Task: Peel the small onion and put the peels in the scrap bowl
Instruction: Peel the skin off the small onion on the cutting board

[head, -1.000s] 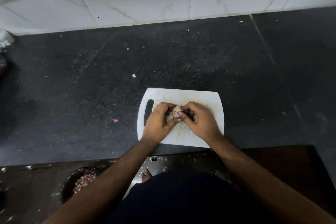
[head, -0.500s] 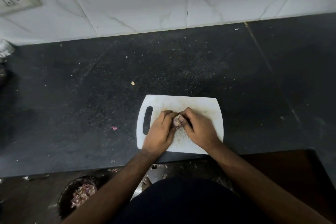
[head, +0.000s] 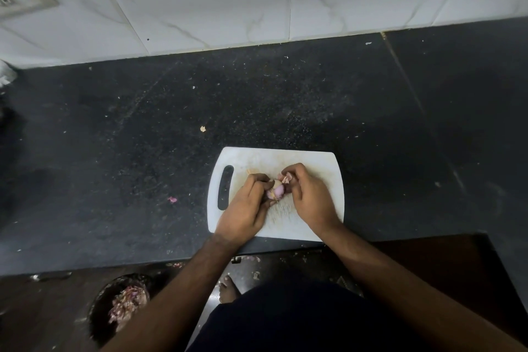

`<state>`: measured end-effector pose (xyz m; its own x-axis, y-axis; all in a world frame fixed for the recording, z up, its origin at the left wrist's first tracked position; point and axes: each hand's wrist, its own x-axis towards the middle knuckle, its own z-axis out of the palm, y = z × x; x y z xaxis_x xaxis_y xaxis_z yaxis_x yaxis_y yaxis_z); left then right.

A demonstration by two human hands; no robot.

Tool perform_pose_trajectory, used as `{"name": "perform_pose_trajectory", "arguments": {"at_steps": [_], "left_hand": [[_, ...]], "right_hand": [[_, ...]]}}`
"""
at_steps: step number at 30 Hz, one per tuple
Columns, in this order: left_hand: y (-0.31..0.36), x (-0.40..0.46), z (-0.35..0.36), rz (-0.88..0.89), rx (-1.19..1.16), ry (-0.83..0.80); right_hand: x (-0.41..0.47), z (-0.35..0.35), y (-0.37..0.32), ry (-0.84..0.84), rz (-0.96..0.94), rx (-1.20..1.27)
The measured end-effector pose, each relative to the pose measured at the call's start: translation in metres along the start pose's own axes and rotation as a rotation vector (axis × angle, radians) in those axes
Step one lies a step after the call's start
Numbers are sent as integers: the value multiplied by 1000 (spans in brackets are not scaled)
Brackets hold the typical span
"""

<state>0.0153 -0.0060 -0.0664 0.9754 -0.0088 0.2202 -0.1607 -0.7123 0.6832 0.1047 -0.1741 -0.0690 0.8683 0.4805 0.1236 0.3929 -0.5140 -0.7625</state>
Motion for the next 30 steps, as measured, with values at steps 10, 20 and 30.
{"name": "perform_pose_trajectory", "arguments": {"at_steps": [10,20,30], "left_hand": [[2,1,-2,-73,-14,2],[-3,7,0,-214,-45,63],[-5,5,0,-162,-82,63]], "right_hand": [[0,-2,-2,19,-114,38],[4,-2,2,-87,-98,96],[3,0,4,-89,-114,113]]}}
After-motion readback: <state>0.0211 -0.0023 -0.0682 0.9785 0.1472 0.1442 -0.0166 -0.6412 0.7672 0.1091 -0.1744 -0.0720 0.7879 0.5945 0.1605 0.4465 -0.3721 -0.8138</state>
